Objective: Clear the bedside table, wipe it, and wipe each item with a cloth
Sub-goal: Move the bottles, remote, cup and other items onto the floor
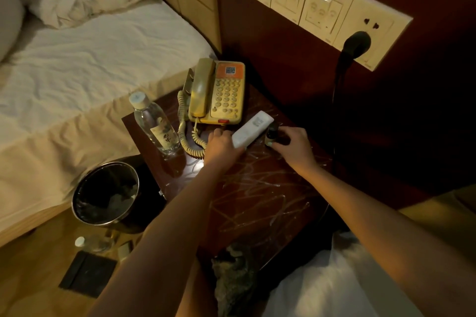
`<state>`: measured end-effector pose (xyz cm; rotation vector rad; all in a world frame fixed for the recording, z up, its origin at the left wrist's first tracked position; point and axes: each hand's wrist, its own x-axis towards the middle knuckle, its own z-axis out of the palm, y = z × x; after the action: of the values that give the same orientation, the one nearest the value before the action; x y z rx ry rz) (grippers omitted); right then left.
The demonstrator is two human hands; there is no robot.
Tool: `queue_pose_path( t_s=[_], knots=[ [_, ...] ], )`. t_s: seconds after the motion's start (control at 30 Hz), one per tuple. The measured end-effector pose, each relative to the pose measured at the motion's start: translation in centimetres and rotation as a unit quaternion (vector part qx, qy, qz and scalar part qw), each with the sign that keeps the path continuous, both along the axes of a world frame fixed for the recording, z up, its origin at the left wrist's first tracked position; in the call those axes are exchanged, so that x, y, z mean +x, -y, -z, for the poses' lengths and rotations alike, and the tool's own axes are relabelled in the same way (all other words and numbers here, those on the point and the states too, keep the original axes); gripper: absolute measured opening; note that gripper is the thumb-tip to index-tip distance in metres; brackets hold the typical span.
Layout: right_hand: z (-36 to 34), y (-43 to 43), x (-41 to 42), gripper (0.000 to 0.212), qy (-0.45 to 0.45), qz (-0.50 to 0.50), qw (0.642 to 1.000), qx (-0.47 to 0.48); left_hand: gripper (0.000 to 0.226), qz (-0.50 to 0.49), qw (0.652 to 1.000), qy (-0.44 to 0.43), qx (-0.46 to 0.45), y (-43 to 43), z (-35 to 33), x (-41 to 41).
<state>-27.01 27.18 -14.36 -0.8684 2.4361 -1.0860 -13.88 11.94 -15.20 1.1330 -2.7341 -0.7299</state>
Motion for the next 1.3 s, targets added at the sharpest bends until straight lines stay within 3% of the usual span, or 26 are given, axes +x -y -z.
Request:
queue_pose_path(
  t_s=[0.4,0.7,0.8,0.87,0.97,1.3],
  knots=[
    [0.0,0.8,-0.6,0.041,0.042,0.002,0.999,0.003,0.059,0.021,0.997,0.056,-0.042,0.6,-0.2,-1.0],
    [-2.6,1.0,-1.1,0.031,0.041,0.018,0.998,-0.054,0.057,-0.022,1.0,0.003,-0.005,0.7,-2.1,0.7],
    [-4.9,1.0,-0.7,0.027,0.021,0.019,0.997,-0.075,0.035,-0.058,0.995,-0.08,0.029,0.7,-3.6,2.2],
    [-6.5,0.8,0.2,0.025,0.017,0.019,0.995,-0.094,0.021,-0.057,0.995,-0.078,0.037,0.5,-4.9,3.1],
    [-8.0,0.5,1.7,0.022,0.012,0.023,0.994,-0.109,0.04,-0.017,1.0,-0.001,-0.012,-0.3,-5.4,4.6],
    [-5.3,-3.3,3.4,0.022,0.044,0.022,0.995,-0.084,0.084,-0.037,0.998,0.049,0.003,-4.8,-2.6,4.5]
  ],
)
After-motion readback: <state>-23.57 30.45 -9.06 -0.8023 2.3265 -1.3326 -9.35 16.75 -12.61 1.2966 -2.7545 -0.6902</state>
